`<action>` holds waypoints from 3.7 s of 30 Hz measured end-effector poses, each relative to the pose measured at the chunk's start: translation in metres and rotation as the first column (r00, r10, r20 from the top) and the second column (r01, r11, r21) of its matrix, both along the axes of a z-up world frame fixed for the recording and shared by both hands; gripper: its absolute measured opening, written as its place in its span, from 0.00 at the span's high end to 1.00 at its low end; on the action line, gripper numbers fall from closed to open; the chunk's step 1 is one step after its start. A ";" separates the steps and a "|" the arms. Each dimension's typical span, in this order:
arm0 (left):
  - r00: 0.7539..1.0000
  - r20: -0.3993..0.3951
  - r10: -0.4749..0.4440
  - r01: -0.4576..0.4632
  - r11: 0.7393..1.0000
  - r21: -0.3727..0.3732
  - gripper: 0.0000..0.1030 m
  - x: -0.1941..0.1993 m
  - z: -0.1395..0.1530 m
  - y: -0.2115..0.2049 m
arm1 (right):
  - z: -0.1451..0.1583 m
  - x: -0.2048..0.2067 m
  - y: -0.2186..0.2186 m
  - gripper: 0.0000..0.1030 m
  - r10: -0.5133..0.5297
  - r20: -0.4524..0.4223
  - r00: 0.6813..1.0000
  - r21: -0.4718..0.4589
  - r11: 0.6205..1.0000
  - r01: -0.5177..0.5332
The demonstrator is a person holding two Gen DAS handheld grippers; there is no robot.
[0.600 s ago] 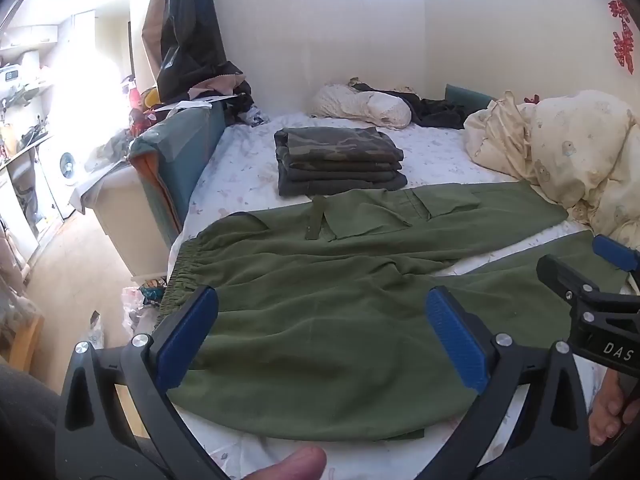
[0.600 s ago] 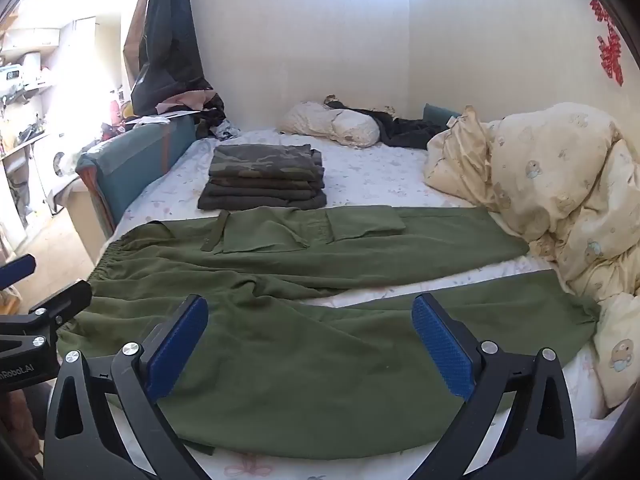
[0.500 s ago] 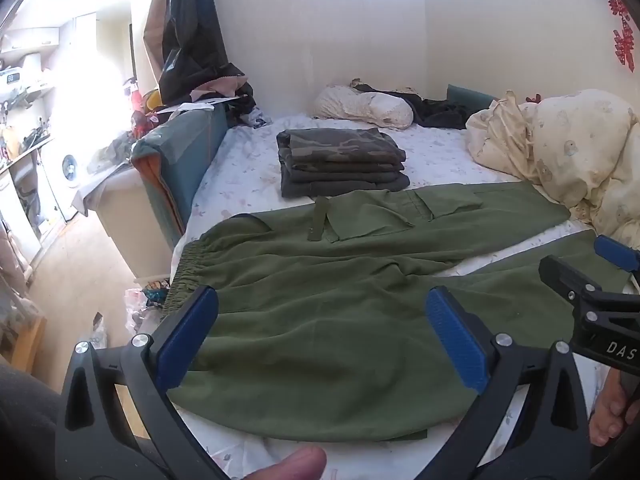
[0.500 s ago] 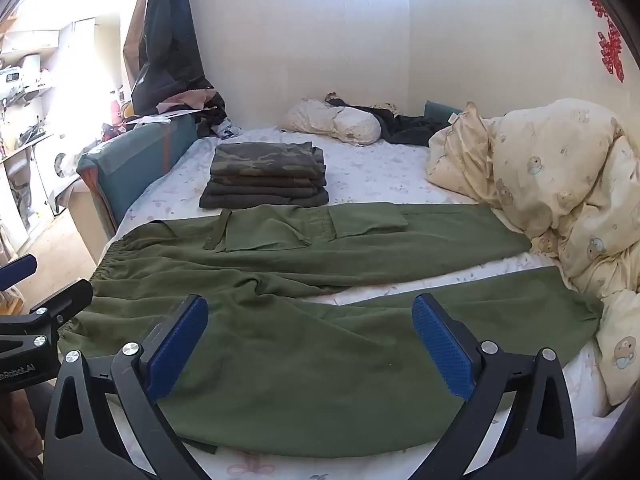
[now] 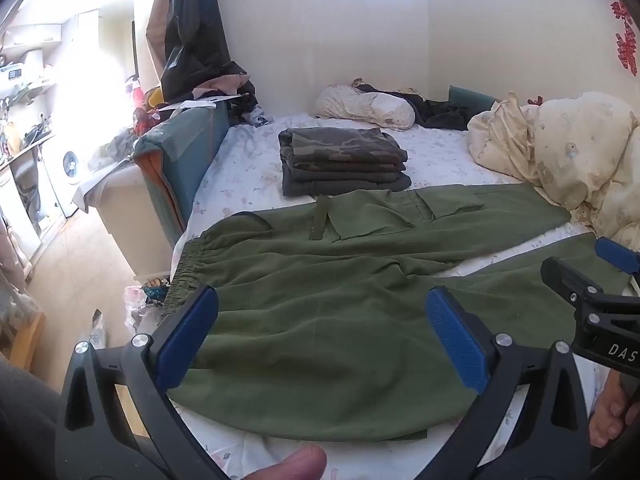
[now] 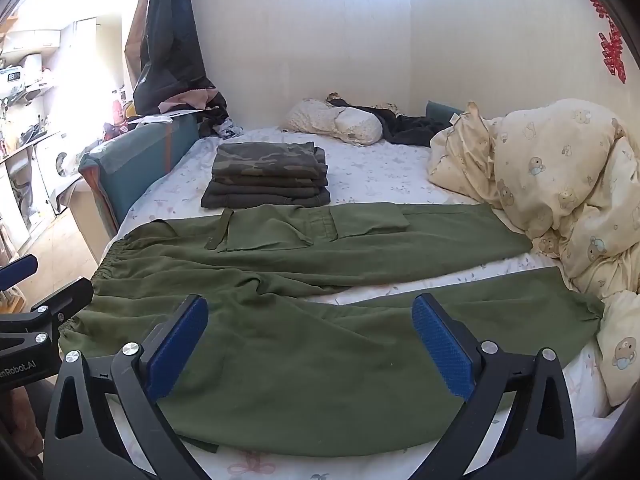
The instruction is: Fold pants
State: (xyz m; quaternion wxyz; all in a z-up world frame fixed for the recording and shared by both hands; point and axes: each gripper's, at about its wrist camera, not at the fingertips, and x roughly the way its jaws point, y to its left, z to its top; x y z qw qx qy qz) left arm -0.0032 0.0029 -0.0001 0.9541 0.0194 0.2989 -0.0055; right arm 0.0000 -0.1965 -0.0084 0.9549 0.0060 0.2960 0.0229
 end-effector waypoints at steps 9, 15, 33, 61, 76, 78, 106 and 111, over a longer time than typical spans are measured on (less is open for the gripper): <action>1.000 -0.001 0.005 -0.005 1.000 -0.006 0.01 0.001 -0.001 0.005 | -0.002 -0.003 0.005 0.00 0.000 -0.001 1.000 -0.004 1.000 0.000; 1.000 0.001 0.004 -0.004 1.000 -0.007 0.01 0.001 -0.001 0.004 | -0.003 -0.003 0.005 0.00 0.000 -0.002 1.000 -0.004 1.000 0.000; 1.000 -0.006 0.005 -0.005 1.000 -0.011 0.01 0.002 -0.001 0.004 | -0.003 -0.002 0.005 0.00 0.000 -0.005 1.000 -0.002 1.000 0.000; 1.000 -0.007 0.000 0.000 1.000 -0.031 0.01 0.002 -0.002 0.003 | -0.002 -0.002 0.003 0.00 0.001 0.000 1.000 0.000 1.000 -0.001; 0.998 -0.063 0.021 -0.023 0.999 -0.037 0.01 0.006 0.011 0.043 | 0.001 -0.006 0.004 0.00 0.027 -0.032 0.999 0.074 0.997 -0.024; 0.991 -0.090 0.104 -0.109 0.992 -0.055 0.01 0.011 0.013 0.074 | 0.004 -0.009 0.004 0.00 0.042 -0.016 0.999 0.078 0.996 -0.041; 0.732 -0.521 0.440 -0.655 0.666 -0.358 0.91 0.042 -0.130 0.229 | 0.009 0.001 -0.043 0.00 -0.032 -0.013 0.999 0.313 0.949 0.035; 0.836 -0.409 0.365 -0.524 0.751 -0.401 0.92 0.042 -0.080 0.220 | -0.004 0.010 -0.048 0.00 -0.028 -0.086 0.996 0.361 0.931 0.057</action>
